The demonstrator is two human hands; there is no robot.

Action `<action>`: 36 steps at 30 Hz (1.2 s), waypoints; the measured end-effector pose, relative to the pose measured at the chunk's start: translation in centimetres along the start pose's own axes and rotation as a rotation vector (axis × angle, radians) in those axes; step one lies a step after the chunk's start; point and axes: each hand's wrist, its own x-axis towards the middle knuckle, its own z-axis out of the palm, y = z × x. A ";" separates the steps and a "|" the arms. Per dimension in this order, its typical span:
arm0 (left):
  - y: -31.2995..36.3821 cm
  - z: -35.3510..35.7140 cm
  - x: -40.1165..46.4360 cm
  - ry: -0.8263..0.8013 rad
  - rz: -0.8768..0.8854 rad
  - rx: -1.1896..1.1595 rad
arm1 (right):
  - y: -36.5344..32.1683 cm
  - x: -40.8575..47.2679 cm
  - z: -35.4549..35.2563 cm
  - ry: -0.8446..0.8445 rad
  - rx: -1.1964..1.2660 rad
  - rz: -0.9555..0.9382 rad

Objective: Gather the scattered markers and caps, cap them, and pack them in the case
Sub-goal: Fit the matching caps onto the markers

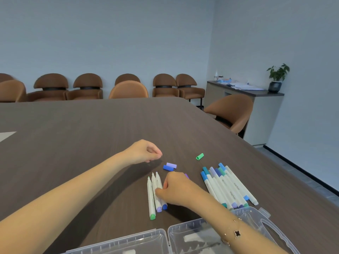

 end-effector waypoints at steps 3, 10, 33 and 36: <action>0.7 0.7 0.2 -0.050 0.119 0.077 | 0.2 0.1 -0.6 -0.035 -0.025 0.055; 1.6 2.2 1.0 -0.182 0.201 0.220 | 2.6 -0.7 -2.1 -0.054 -0.038 0.179; 4.1 2.3 -0.3 -0.026 0.141 -0.241 | 5.6 -3.5 -3.9 -0.096 0.401 0.205; 4.7 1.9 -0.7 -0.136 -0.026 -0.381 | 5.5 -3.5 -4.0 -0.067 0.534 0.167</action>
